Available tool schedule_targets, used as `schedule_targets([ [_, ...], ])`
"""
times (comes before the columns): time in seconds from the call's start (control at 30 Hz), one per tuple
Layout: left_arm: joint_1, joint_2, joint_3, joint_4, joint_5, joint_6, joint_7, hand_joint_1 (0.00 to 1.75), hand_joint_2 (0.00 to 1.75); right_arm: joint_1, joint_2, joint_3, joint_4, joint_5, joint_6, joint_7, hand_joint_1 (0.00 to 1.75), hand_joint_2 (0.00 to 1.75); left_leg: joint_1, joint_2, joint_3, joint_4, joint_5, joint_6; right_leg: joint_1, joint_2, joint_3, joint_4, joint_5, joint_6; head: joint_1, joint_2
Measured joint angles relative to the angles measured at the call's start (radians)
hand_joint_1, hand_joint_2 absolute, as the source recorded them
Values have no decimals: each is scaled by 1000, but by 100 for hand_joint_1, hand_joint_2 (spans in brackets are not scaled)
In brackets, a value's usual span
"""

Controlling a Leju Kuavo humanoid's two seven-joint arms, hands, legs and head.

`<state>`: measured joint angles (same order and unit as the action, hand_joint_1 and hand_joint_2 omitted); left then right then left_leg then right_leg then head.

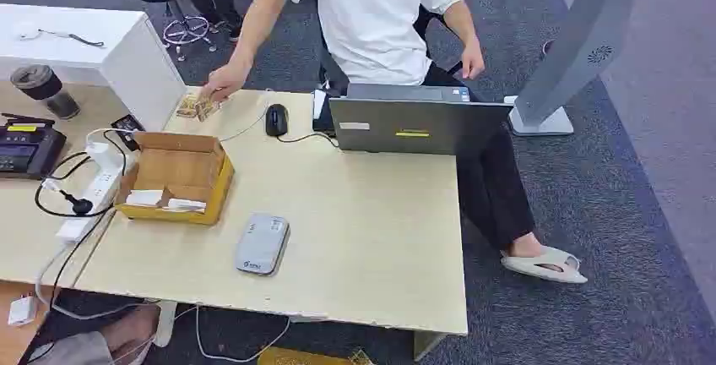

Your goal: Pass the card to the sensor for recognition and then transmit it.

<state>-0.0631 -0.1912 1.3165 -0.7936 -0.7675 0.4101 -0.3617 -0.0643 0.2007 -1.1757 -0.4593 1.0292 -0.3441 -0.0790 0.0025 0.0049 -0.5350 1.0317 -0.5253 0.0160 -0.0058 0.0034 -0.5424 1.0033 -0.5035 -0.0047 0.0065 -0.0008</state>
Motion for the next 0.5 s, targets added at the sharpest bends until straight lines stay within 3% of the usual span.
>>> schedule_targets([
  [0.27, 10, -78, -12, -215, 58, -65, -76, 0, 175, -6, 10, -30, -1, 15, 1, -18, 0, 175, -1, 0, 0, 0, 0, 0, -1, 0, 0, 0, 0, 0, 0, 0],
  [0.37, 21, -108, -27, -282, 107, -109, -136, 0, 175, -7, 14, -38, -1, 15, 2, -32, 0, 175, -1, 0, 0, 0, 0, 0, 0, 0, 0, 0, 0, 0, 0, 0],
  [0.5, 30, -129, -50, -354, 194, -104, -181, 0, 175, -11, 16, -50, -2, 17, 2, -32, 0, 175, 0, 0, 0, 0, 0, 0, 0, 0, 0, 0, 0, 0, 0, 0],
])
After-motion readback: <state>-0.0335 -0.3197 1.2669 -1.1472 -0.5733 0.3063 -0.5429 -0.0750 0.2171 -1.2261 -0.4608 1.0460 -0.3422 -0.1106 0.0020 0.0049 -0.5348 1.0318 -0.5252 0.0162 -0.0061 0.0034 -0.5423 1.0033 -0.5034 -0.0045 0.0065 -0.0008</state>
